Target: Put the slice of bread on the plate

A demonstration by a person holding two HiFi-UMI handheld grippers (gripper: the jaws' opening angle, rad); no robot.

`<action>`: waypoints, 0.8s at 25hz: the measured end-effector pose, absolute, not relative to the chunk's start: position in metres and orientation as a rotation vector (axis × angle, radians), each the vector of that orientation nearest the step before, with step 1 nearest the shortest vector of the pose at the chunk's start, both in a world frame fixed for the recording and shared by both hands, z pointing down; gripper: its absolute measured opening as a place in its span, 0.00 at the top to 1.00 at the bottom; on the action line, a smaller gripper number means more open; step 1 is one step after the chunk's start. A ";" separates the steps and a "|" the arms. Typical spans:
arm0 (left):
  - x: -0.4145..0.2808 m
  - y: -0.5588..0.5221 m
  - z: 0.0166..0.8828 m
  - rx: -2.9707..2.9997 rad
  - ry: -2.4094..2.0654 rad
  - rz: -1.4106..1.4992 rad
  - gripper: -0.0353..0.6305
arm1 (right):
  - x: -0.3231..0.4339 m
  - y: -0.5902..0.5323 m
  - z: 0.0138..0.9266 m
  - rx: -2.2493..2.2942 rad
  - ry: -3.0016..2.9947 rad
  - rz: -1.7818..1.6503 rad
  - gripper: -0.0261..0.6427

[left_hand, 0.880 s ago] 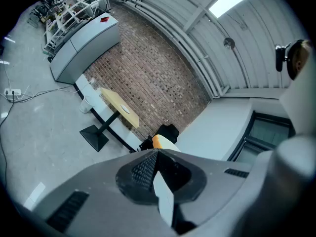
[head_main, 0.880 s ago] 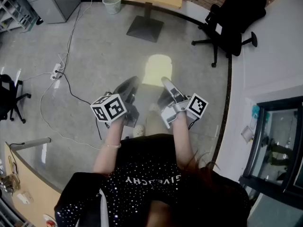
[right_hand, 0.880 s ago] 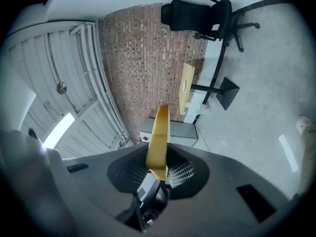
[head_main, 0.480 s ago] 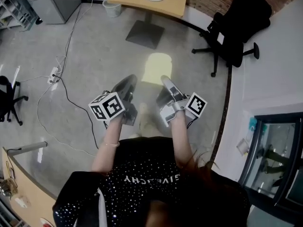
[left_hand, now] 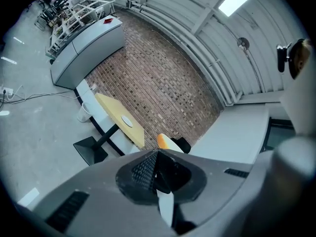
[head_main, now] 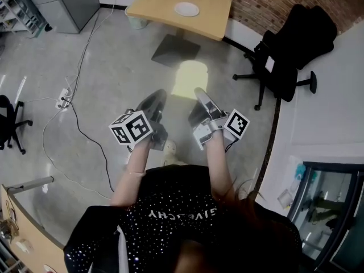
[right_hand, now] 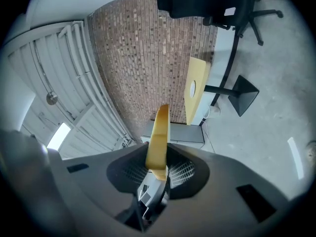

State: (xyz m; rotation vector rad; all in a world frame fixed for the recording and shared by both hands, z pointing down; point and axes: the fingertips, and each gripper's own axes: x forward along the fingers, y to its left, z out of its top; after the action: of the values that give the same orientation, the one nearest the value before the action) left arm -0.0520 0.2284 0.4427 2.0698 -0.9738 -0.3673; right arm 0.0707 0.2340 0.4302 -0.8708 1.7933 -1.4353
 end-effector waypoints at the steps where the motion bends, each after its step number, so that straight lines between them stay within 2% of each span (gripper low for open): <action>1: -0.050 0.220 0.445 2.063 -0.980 -0.368 0.93 | 0.072 0.225 0.432 -0.867 1.796 -1.446 0.82; 9: -0.036 0.167 0.447 2.049 -1.025 -0.396 0.93 | 0.086 0.169 0.431 -0.836 1.837 -1.457 0.82; 20: -0.032 0.139 0.446 2.038 -1.041 -0.408 0.93 | 0.104 0.146 0.435 -0.851 1.799 -1.456 0.82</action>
State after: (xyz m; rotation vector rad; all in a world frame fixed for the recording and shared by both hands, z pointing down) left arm -0.0319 0.1393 0.4464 2.0376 -1.0415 -0.4085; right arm 0.1041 0.1464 0.4354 -0.8514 1.7987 -1.4561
